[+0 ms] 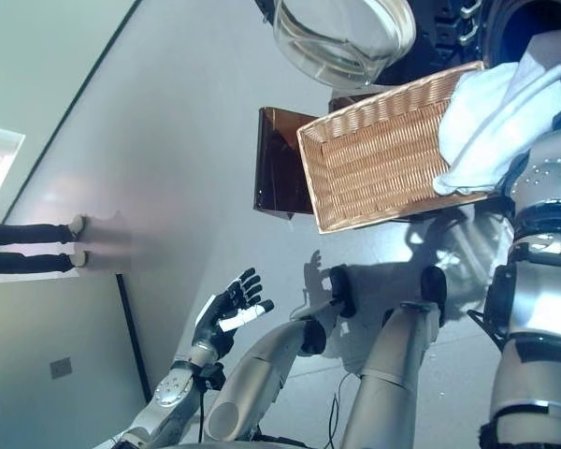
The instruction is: Pick up the clothes and place them into the washing machine
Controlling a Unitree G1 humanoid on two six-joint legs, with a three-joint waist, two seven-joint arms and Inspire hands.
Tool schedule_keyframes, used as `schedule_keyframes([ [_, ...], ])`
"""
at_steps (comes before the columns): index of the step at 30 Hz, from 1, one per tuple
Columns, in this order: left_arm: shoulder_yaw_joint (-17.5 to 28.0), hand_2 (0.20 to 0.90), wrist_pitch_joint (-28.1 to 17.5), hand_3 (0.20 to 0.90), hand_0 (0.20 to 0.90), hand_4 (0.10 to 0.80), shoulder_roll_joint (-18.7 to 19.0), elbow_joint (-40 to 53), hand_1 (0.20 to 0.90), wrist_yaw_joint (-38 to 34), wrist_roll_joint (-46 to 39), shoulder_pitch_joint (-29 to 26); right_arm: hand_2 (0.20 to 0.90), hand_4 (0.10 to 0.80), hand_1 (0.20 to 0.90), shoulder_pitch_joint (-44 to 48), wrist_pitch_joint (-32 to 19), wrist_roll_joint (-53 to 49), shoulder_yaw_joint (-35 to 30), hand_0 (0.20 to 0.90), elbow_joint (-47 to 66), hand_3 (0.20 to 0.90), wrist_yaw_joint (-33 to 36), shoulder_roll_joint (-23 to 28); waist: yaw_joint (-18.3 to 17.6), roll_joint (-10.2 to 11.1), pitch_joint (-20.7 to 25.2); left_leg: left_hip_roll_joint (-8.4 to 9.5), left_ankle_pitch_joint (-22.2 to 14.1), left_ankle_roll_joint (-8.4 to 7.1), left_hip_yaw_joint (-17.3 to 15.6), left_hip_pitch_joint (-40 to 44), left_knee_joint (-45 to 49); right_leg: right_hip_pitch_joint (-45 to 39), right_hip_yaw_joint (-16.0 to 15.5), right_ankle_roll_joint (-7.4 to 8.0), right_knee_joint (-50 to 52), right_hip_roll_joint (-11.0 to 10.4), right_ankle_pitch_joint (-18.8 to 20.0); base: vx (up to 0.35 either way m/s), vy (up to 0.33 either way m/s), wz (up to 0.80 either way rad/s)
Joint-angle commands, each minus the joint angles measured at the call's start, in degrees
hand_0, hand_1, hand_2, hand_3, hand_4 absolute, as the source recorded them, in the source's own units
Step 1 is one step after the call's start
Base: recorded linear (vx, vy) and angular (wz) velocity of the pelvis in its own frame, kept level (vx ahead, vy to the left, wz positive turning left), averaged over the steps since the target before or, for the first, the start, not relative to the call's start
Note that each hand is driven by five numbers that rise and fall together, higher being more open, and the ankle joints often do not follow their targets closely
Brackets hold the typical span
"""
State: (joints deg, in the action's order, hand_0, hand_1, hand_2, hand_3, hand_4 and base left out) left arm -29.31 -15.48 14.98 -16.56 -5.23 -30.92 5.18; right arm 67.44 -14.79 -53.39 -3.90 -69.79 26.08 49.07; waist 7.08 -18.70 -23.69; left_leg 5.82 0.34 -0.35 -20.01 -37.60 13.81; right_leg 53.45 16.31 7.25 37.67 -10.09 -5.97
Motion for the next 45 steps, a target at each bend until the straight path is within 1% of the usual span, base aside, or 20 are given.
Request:
schedule_keyframes([
  [1,4.54,0.900,-4.46,0.900,0.900,0.800,1.71,4.33,0.900,-1.15,-1.13,0.52,0.200,0.300,0.200,4.01,-1.16,1.24,6.32,0.200,3.49,0.200,-2.84,7.91,-3.48,-6.16,-5.09,-3.98,1.97,-2.34,3.89,-1.42,3.84,-2.43,-5.48,-4.39,2.74,2.62,-2.90,0.004,0.016,-0.11],
  [3,5.27,0.900,-4.52,0.900,0.900,0.800,1.59,4.60,0.900,-1.29,-1.67,0.17,0.200,0.300,0.200,4.06,-0.41,1.65,7.96,0.200,3.25,0.200,-4.97,8.11,-3.43,-5.82,-5.11,-4.03,2.02,-2.34,3.72,-1.78,3.66,-1.76,-5.41,-4.40,2.88,2.85,-2.70,0.006,0.017,-0.24],
  [15,6.35,0.900,-5.05,0.900,0.900,0.800,1.56,5.37,0.900,-1.63,-2.34,0.18,0.200,0.300,0.200,7.77,-0.33,3.18,10.69,0.200,1.81,0.200,-4.97,10.01,-2.90,-5.33,-4.58,-3.87,2.43,-2.46,3.65,-2.34,2.53,-0.91,-5.43,-4.55,2.70,3.04,-2.77,0.010,0.010,-0.06],
  [19,6.30,0.900,-5.07,0.900,0.900,0.800,1.61,5.44,0.900,-1.60,-2.30,0.03,0.200,0.300,0.200,10.86,-0.98,3.11,12.06,0.200,1.38,0.200,-3.81,10.85,-2.49,-5.43,-4.22,-3.90,2.71,-2.58,3.85,-2.13,1.65,-0.99,-5.65,-4.55,2.26,2.92,-2.91,0.014,-0.007,0.04],
  [20,6.20,0.900,-5.17,0.900,0.900,0.800,1.72,5.62,0.900,-1.86,-2.32,-0.05,0.200,0.300,0.200,12.37,-2.20,1.91,11.64,0.200,2.17,0.200,-2.29,11.32,-2.32,-5.37,-4.14,-3.83,2.89,-2.69,4.05,-2.09,1.44,-1.05,-5.78,-4.51,2.23,2.89,-3.05,0.000,0.000,0.00],
  [21,6.20,0.900,-5.16,0.900,0.900,0.800,1.69,5.62,0.900,-1.88,-2.32,-0.10,0.200,0.300,0.200,12.46,-2.21,1.92,11.72,0.200,2.18,0.200,-2.21,11.32,-2.35,-5.40,-4.19,-3.82,2.91,-2.69,4.06,-2.09,1.42,-1.05,-5.79,-4.51,2.23,2.88,-3.05,0.031,-0.004,0.00],
  [23,6.22,0.900,-5.37,0.900,0.900,0.800,1.79,5.87,0.900,-2.55,-2.31,-0.28,0.200,0.300,0.200,15.01,-4.76,0.45,10.96,0.200,3.68,0.200,0.89,12.56,-2.32,-5.49,-4.04,-3.65,3.10,-2.86,4.14,-1.88,0.97,-1.06,-5.80,-4.37,2.25,2.91,-3.16,0.000,0.000,0.00],
  [24,6.21,0.900,-5.37,0.900,0.900,0.800,1.78,5.87,0.900,-2.57,-2.29,-0.31,0.200,0.300,0.200,14.96,-4.79,0.48,10.93,0.200,3.77,0.200,1.00,12.54,-2.33,-5.50,-4.06,-3.64,3.10,-2.86,4.15,-1.86,0.95,-1.07,-5.81,-4.36,2.27,2.90,-3.17,0.018,0.008,0.05],
  [26,6.01,0.900,-5.53,0.900,0.900,0.800,1.77,5.74,0.900,-3.30,-1.88,-0.54,0.200,0.300,0.200,15.68,-7.85,-0.64,8.82,0.200,6.41,0.200,4.45,13.45,-2.46,-5.48,-3.61,-3.45,3.11,-2.93,4.33,-1.58,0.52,-1.21,-5.97,-4.33,2.32,2.88,-3.46,0.033,0.019,0.05],
  [32,6.32,0.900,-5.74,0.900,0.900,0.800,1.63,5.13,0.900,-4.05,-1.73,-0.39,0.200,0.300,0.200,15.70,-12.57,-1.75,5.29,0.200,11.25,0.200,9.49,15.52,-2.55,-5.31,-2.21,-3.22,3.17,-3.06,4.49,-1.14,-0.30,-1.14,-6.09,-4.30,2.16,2.90,-3.73,0.011,0.008,0.02],
  [37,6.37,0.900,-5.74,0.900,0.900,0.800,1.92,5.24,0.900,-3.88,-1.96,0.11,0.200,0.300,0.200,16.82,-13.68,-2.48,5.17,0.200,12.20,0.200,10.78,17.96,-2.60,-5.04,-1.21,-3.11,3.30,-3.17,4.57,-0.62,-0.97,-1.58,-6.16,-4.19,1.78,2.88,-3.74,0.006,0.007,0.01],
  [40,6.26,0.900,-5.60,0.900,0.900,0.800,1.86,5.61,0.900,-3.93,-2.03,0.49,0.200,0.300,0.200,15.95,-13.91,-2.71,4.63,0.200,12.68,0.200,11.05,18.26,-2.97,-4.97,-1.27,-2.97,3.39,-3.16,4.61,-0.24,-1.34,-1.98,-6.13,-4.10,1.55,2.89,-3.66,0.000,0.000,0.00],
  [43,6.21,0.900,-5.51,0.900,0.900,0.800,1.94,5.70,0.900,-3.97,-1.98,0.52,0.200,0.300,0.200,13.87,-12.08,-1.40,4.13,0.200,11.85,0.200,11.05,17.24,-3.18,-4.88,-1.44,-2.81,3.39,-3.02,4.46,0.07,-1.49,-2.32,-5.97,-4.14,1.08,3.04,-3.46,0.000,0.000,0.00],
  [44,6.14,0.900,-5.53,0.900,0.900,0.800,1.95,5.68,0.900,-3.88,-1.94,0.53,0.527,0.533,0.527,13.41,-11.38,-1.45,4.00,0.527,11.62,0.527,10.55,16.67,-3.07,-4.90,-1.43,-2.83,3.36,-2.98,4.40,0.16,-1.44,-2.44,-5.93,-4.16,1.00,3.03,-3.43,0.000,0.000,0.00],
  [45,6.05,0.900,-5.54,0.900,0.900,0.800,1.89,5.65,0.900,-3.82,-2.07,0.52,0.900,0.800,0.900,13.14,-11.14,-1.96,3.75,0.900,11.40,0.900,10.06,16.12,-3.06,-4.94,-1.48,-2.85,3.33,-2.94,4.35,0.24,-1.40,-2.52,-5.96,-4.16,0.98,3.02,-3.37,0.000,0.000,0.00],
])
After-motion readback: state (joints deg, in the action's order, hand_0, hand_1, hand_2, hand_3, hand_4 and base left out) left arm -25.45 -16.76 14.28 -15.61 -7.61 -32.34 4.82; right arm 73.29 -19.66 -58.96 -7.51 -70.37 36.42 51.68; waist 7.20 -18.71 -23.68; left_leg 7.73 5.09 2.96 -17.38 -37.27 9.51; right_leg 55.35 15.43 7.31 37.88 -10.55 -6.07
